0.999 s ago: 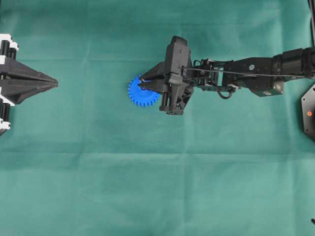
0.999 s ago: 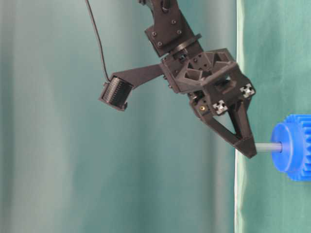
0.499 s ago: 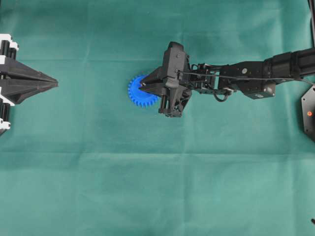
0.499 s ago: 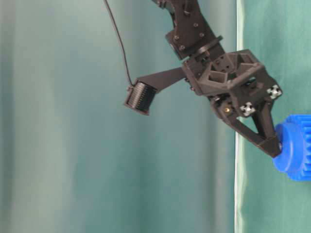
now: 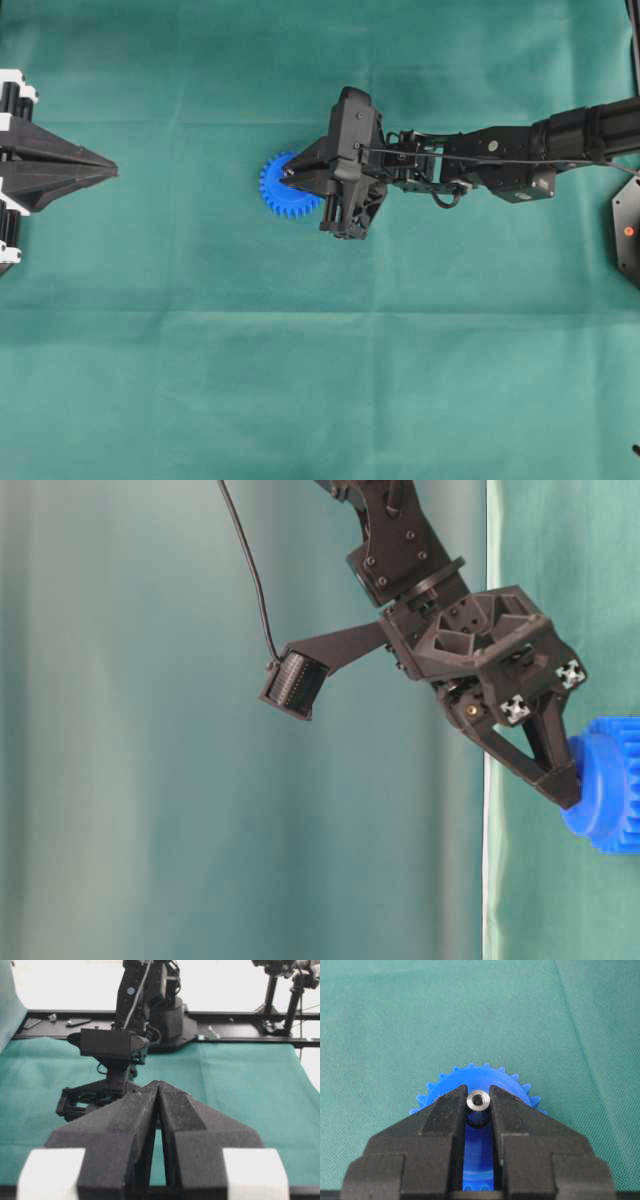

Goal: Insert the shaft placed at a random location into the center hole of the medium gear at another random location.
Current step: 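Align the shaft over the gear hole and lower it in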

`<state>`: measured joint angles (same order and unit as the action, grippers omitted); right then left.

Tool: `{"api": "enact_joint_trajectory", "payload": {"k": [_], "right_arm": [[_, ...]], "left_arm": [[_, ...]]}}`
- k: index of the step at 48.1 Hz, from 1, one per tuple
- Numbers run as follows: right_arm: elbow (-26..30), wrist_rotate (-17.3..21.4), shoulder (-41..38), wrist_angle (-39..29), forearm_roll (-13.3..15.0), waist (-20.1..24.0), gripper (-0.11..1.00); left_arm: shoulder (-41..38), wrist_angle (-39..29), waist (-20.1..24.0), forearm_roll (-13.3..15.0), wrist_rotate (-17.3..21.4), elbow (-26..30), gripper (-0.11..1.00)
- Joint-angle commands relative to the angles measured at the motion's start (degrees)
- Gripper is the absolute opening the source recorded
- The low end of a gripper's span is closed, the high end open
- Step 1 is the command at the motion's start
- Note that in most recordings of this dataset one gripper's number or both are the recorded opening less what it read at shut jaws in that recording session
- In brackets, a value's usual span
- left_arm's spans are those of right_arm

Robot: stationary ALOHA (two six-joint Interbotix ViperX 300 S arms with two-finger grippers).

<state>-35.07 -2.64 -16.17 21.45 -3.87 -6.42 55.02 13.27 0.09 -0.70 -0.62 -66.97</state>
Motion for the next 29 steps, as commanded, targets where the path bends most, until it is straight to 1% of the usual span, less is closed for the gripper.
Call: {"api": "enact_joint_trajectory", "payload": {"k": [1,11,13,16,24,27,29], "right_arm": [[0.97,0.18,0.62,0.26,-0.09,-0.09,0.14],[1.05,0.18,0.62,0.44,0.0,0.0,0.15],[1.14,0.18,0.62,0.44,-0.09,0.0,0.19],[1.14,0.18,0.62,0.44,-0.09,-0.09,0.34],[1.41,0.09,0.79,0.35,0.0,0.0,0.81],[1.41,0.09,0.97,0.26,0.0,0.09,0.92],[1.41,0.09,1.14,0.26,0.0,0.18,0.93]], "left_arm": [[-0.53,0.26,0.09,-0.09,0.0,1.32,0.0],[-0.53,0.26,0.09,-0.09,0.0,1.32,0.0],[-0.53,0.26,0.09,-0.09,0.0,1.32,0.0],[-0.53,0.26,0.09,-0.09,0.0,1.32,0.0],[-0.53,0.18,0.09,-0.09,0.0,1.32,0.0],[-0.53,0.18,0.09,-0.09,0.0,1.32,0.0],[-0.53,0.18,0.09,0.0,0.0,1.32,0.0]]}}
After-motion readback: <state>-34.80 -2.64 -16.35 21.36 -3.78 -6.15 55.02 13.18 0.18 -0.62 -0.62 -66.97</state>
